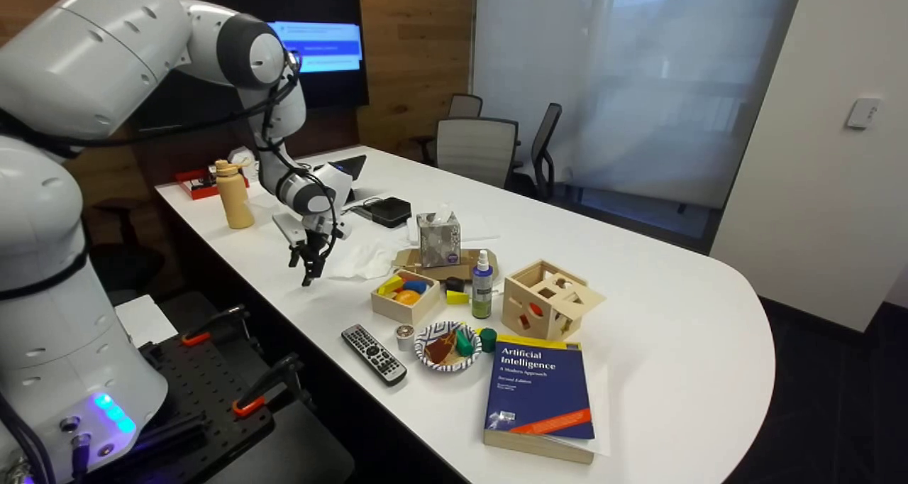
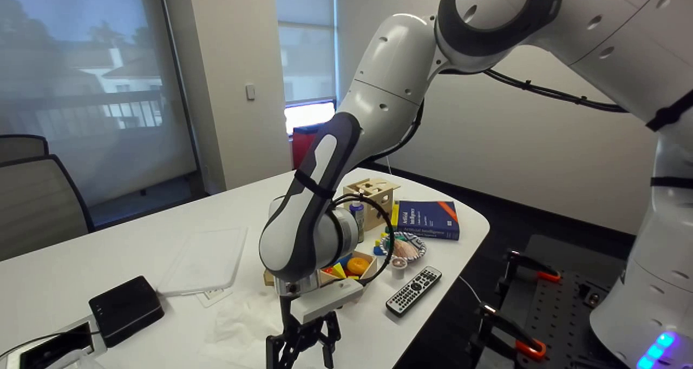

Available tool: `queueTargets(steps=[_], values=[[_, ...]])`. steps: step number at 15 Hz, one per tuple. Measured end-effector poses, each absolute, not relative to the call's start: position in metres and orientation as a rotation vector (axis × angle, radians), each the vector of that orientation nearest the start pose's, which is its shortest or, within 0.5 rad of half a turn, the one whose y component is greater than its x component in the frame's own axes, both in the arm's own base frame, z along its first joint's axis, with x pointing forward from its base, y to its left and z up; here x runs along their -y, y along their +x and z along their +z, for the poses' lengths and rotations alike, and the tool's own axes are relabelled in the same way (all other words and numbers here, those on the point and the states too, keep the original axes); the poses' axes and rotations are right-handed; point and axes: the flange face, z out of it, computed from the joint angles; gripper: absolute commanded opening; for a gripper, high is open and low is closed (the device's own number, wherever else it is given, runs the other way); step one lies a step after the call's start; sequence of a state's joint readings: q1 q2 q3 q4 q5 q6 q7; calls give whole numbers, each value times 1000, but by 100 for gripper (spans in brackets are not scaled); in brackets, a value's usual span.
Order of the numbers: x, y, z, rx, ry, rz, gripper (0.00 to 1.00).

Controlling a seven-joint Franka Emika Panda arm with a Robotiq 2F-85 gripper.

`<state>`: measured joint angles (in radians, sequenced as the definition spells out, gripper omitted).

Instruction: Place the cap on the spray bottle

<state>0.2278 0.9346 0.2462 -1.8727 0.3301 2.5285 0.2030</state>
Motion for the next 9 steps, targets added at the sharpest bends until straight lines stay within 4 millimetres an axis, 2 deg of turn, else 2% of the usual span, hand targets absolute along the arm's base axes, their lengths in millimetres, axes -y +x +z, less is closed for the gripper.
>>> queueTargets(steps=[4, 9], values=[[-271, 509, -7, -172, -2867, 562, 100], [-276, 514, -13, -208, -2903, 570, 100]])
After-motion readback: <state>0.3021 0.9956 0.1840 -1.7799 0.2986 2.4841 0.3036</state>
